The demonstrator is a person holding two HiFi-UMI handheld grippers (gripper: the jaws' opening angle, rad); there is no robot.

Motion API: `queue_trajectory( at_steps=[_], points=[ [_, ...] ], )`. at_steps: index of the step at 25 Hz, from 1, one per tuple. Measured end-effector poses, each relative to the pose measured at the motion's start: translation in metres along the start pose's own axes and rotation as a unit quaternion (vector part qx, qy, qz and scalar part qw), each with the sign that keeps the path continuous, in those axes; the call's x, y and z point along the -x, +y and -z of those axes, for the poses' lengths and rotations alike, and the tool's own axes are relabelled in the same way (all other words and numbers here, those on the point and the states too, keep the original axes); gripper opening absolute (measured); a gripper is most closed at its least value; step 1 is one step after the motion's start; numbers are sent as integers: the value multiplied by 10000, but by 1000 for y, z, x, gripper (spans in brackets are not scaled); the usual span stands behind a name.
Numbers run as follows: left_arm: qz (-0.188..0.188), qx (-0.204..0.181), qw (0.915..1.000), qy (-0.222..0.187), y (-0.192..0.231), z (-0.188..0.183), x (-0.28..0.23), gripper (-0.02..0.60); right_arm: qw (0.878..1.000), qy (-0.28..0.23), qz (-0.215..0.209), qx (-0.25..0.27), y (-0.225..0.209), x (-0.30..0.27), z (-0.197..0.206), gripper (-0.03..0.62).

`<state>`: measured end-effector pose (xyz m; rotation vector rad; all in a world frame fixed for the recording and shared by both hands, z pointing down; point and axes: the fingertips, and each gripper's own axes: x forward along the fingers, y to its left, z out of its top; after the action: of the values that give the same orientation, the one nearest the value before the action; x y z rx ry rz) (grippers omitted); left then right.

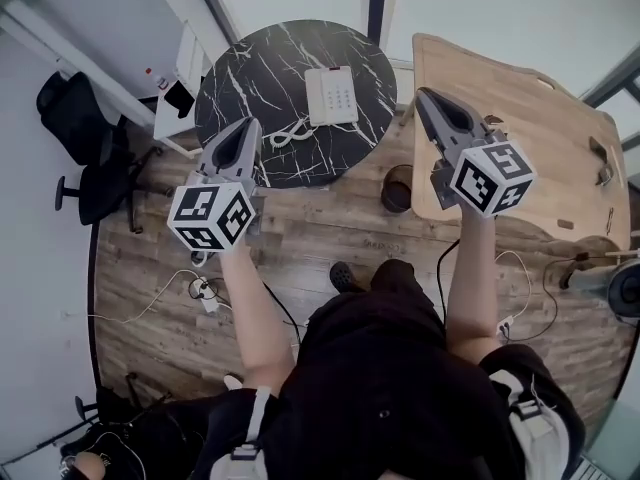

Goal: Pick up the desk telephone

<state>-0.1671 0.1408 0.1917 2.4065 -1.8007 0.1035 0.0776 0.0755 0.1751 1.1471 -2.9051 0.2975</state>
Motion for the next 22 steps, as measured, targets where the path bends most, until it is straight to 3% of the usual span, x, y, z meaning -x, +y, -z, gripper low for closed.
queue_trajectory(
  at_steps=[10,22],
  points=[
    [341,382,9981,333,18,37,-32,14,9990,372,153,-176,-14,-25,31,29],
    [444,259,9978,424,65,15,-102,14,9996,205,121,-170,-67,-112,9,31]
  ],
)
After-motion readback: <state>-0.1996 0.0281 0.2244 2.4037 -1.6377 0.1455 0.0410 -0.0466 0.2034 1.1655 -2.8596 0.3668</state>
